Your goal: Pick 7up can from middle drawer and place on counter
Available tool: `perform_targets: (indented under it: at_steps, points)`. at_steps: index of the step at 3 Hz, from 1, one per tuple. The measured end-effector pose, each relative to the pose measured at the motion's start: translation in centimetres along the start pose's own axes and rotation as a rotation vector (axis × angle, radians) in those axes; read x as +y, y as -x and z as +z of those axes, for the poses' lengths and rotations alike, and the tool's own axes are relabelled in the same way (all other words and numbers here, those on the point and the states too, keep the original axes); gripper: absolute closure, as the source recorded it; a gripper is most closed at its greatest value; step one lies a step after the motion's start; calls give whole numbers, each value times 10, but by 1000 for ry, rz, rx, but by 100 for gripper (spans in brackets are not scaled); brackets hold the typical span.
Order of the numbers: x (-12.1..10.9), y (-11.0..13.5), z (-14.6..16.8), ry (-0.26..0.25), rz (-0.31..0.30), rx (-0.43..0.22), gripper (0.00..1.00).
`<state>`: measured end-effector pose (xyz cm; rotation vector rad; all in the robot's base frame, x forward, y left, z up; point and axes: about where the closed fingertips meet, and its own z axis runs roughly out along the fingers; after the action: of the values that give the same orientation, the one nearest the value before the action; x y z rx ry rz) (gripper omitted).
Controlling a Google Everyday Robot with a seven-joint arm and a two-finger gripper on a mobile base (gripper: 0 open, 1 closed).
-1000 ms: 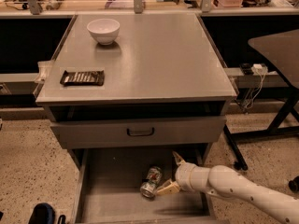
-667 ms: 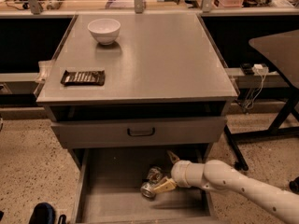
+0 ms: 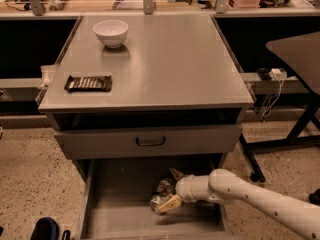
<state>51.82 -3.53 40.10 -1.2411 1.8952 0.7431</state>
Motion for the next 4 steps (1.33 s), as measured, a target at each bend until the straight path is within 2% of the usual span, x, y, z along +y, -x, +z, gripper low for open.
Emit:
perform_targets:
  at_steps: [1, 2, 3, 4]
  points:
    - [0, -4, 12, 20, 4, -3, 0]
    - [-4, -14, 16, 24, 23, -5, 19]
    - [-4, -14, 14, 18, 9, -15, 42]
    - [5, 16, -17, -15, -102, -92, 73]
